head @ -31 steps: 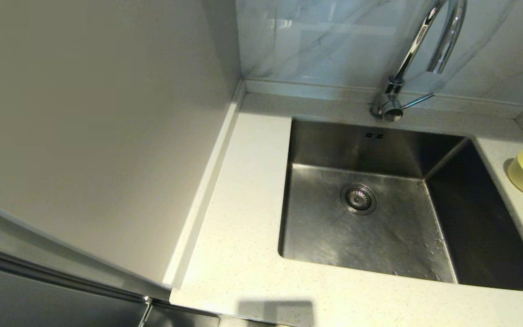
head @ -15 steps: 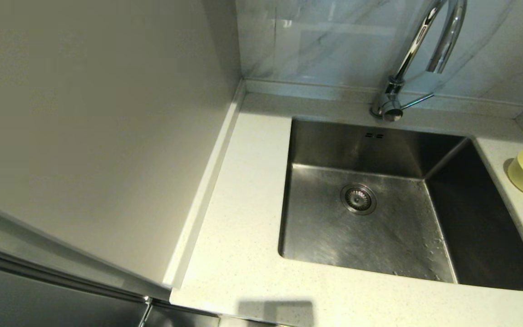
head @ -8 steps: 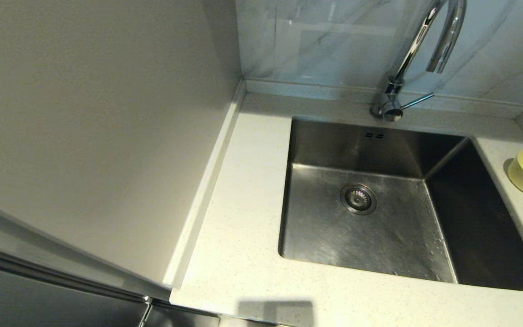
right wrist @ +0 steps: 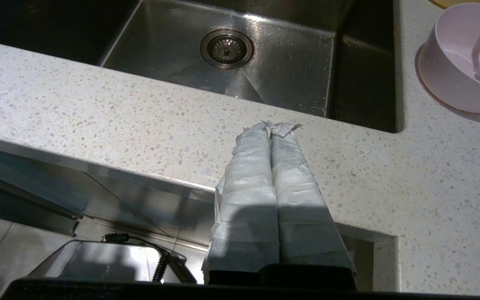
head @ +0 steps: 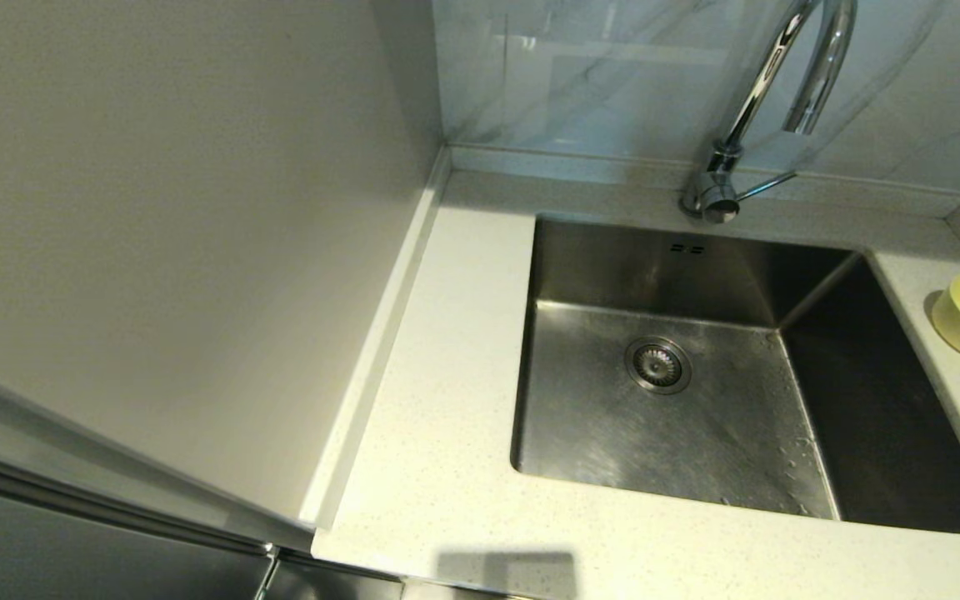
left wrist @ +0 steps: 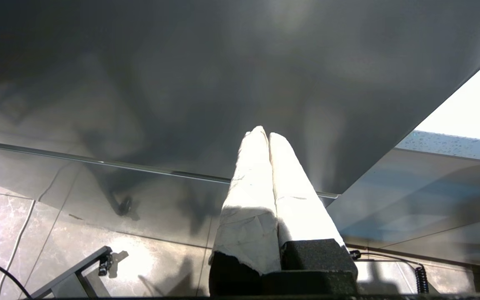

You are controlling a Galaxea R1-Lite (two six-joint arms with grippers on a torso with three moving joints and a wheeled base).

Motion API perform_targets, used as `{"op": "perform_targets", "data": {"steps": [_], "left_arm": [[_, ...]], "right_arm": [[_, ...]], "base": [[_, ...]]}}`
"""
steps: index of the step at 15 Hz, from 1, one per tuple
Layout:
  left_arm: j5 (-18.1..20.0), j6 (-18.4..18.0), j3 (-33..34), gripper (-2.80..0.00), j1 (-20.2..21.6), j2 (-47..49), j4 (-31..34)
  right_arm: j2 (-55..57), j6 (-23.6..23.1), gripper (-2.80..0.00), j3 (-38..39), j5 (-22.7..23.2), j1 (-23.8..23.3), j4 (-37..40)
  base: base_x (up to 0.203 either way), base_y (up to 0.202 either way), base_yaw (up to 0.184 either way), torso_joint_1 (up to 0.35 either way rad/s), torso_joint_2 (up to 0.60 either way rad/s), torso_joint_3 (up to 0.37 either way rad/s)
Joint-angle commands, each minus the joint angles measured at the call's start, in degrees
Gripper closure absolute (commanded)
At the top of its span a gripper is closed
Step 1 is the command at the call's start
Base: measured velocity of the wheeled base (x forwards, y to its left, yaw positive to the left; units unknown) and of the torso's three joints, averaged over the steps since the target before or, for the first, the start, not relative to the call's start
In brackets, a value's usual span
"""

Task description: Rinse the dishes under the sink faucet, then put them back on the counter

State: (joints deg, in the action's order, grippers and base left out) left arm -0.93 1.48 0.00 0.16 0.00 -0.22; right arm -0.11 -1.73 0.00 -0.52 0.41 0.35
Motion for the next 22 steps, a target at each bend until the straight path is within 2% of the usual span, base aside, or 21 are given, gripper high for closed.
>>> {"op": "perform_targets", "data": {"steps": [1,22], "left_arm": [[-0.04,0.02,0.00,0.00,0.02,-0.18,-0.04],[-0.04,0.02,0.00,0.00,0.02,-0.18,-0.04]], "right_arm": [[0.11,-0.03,0.00,0.00,0.00,0.02,0.00],[0.11,-0.03,0.00,0.00,0.00,0.02,0.00]], "base": [[0.000,0.000,0.000,0.000,0.00,0.000],[0.000,0.000,0.000,0.000,0.00,0.000]]}}
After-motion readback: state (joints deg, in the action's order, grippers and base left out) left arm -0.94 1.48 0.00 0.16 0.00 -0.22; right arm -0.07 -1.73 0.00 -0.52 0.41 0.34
